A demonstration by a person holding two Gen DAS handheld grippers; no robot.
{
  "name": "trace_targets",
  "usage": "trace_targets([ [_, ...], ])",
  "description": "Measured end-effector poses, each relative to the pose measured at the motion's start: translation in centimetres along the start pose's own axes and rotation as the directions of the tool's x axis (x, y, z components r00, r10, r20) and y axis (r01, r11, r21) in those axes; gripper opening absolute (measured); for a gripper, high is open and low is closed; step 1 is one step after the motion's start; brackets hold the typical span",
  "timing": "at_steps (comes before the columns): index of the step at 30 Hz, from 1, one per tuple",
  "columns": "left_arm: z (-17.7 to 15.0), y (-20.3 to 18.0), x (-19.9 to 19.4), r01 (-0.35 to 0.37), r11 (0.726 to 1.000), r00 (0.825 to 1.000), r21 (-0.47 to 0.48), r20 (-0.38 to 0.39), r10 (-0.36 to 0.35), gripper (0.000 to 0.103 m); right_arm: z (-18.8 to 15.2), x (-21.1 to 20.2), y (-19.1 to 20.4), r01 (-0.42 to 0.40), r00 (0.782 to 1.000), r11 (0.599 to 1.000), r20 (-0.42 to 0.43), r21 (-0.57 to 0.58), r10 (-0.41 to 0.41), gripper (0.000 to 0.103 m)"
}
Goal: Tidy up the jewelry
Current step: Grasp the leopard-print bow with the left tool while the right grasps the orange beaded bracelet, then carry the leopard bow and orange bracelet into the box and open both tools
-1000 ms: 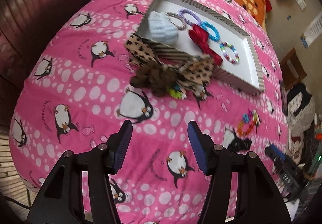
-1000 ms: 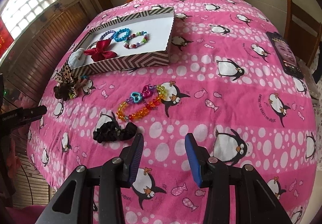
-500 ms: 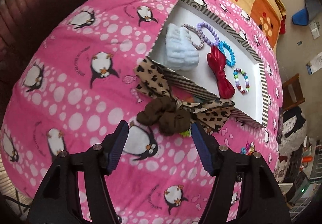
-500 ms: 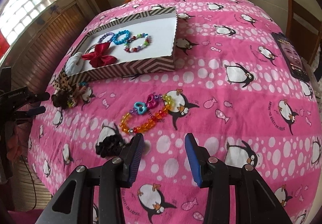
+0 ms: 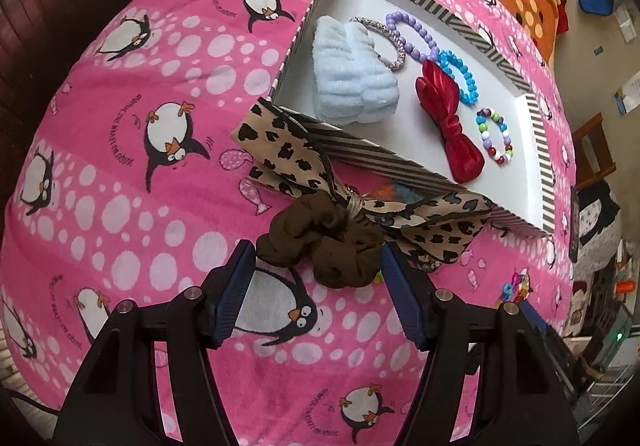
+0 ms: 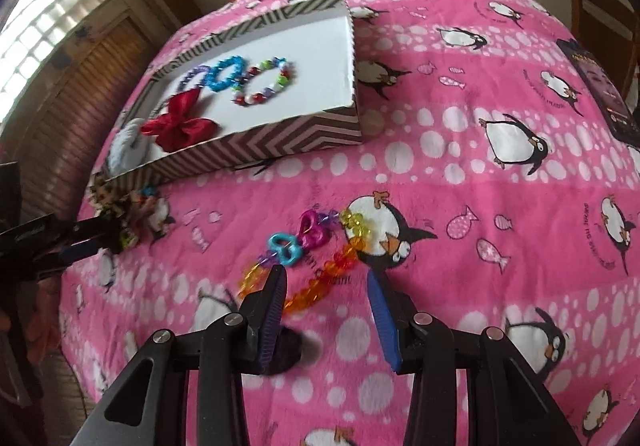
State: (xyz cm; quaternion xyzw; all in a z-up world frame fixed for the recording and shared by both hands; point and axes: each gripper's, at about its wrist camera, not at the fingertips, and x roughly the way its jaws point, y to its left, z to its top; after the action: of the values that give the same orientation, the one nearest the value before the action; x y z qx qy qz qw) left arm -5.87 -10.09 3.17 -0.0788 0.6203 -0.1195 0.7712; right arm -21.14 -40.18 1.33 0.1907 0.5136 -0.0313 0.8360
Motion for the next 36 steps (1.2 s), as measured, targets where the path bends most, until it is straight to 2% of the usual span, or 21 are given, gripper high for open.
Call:
trace_targets([
  [4, 0.1, 0.2, 0.6, 0.018, 1.000, 1.000, 0.013, -0.014, -0.018, 0.065, 0.2, 0.4, 0.4, 0.045, 0.999, 0.998, 0.020, -0.043, -0.044, 0.026],
  [5, 0.1, 0.2, 0.8, 0.028, 1.000, 1.000, 0.009, -0.015, -0.028, 0.062, 0.3, 0.4, 0.3, 0.038, 0.999, 0.998, 0.024, -0.041, -0.037, 0.023],
  [6, 0.1, 0.5, 0.8, 0.049, 0.999, 0.999, 0.002, -0.006, -0.049, 0.056, 0.3, 0.5, 0.1, 0.028, 0.999, 0.999, 0.026, -0.035, -0.027, 0.021],
  [7, 0.1, 0.6, 0.9, 0.053, 0.999, 0.999, 0.001, -0.006, -0.053, 0.034, 0.4, 0.5, -0.3, 0.022, 0.999, 0.999, 0.028, -0.026, -0.021, 0.019],
  [8, 0.2, 0.7, 1.1, 0.043, 0.999, 0.999, 0.008, -0.016, -0.043, 0.023, 0.5, 0.4, -0.5, 0.020, 0.999, 1.000, 0.030, -0.018, -0.019, 0.011],
  [11, 0.1, 1.2, 1.0, 0.055, 0.998, 0.998, 0.006, -0.012, -0.055, 0.018, 0.5, 0.0, -1.1, -0.002, 0.999, 1.000, 0.032, -0.007, 0.003, 0.009],
  [19, -0.9, 0.9, -2.8, 0.074, 0.996, 0.996, 0.056, 0.052, -0.077, 0.016, 1.1, -4.2, 0.5, -0.055, 0.991, 0.996, 0.115, -0.073, 0.063, 0.009],
  [27, -1.7, -1.3, -6.8, 0.093, 0.990, 0.986, 0.109, 0.131, -0.107, 0.016, 2.1, -7.5, 2.2, -0.078, 0.980, 0.987, 0.171, -0.140, 0.102, 0.009],
  [36, -1.2, -3.5, -8.5, 0.057, 0.985, 0.979, 0.163, 0.186, -0.087, 0.016, 3.4, -9.9, 3.1, -0.079, 0.969, 0.978, 0.215, -0.194, 0.121, 0.009],
])
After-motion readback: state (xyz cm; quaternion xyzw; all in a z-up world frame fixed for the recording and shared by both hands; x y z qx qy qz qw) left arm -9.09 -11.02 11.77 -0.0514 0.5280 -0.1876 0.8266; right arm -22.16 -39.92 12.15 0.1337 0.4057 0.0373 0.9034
